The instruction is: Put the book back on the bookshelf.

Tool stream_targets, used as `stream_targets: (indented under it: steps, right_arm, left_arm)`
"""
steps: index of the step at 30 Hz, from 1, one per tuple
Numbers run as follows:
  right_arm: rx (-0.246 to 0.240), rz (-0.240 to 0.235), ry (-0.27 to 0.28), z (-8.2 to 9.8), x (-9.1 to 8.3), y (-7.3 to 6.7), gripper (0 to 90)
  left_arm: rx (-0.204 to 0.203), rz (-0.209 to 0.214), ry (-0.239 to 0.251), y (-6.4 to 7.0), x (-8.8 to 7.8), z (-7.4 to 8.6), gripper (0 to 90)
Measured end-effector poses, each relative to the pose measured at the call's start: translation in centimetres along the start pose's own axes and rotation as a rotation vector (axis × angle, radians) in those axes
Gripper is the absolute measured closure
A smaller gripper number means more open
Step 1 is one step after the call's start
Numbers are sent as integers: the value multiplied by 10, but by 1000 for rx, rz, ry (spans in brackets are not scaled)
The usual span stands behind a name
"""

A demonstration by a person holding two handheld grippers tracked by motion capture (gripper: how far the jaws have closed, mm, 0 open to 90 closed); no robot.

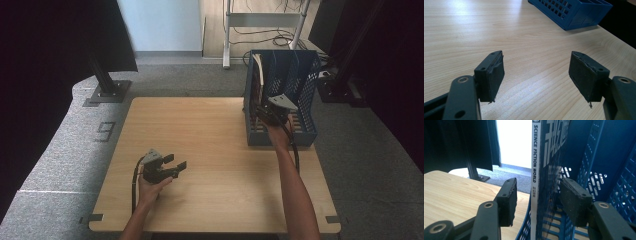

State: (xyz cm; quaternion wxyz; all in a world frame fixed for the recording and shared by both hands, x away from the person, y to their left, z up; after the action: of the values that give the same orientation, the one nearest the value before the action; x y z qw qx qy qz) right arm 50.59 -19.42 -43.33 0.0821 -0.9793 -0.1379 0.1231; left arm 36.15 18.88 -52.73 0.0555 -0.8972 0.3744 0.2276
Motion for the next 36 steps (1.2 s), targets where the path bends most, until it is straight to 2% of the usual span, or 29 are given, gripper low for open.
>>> stream_targets:
  steps: [12,21,36]
  right_arm:
    - [4,-34,7,7,-22,4,481]
    - [12,-58,-26,23,-38,9,481]
    - [34,-117,-17,48,-77,10,484]
  left_arm:
    - [5,4,-7,2,1,0,285]
    - [11,7,-8,4,1,0,285]
    - [12,7,-7,5,1,0,285]
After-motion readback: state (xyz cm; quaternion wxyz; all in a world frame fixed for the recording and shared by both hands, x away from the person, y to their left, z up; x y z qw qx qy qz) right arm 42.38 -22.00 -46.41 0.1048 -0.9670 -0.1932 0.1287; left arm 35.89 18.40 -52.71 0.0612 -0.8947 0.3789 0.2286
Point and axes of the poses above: each handheld gripper's, and its own axes: x roughly forward along the jaws, z roughly out of its underside, y roughly to its right, the point moved 3 cm from there along x, roughly forward along the jaws, and after that the axes turned 13 degrees about x, right-handed, at the moved point
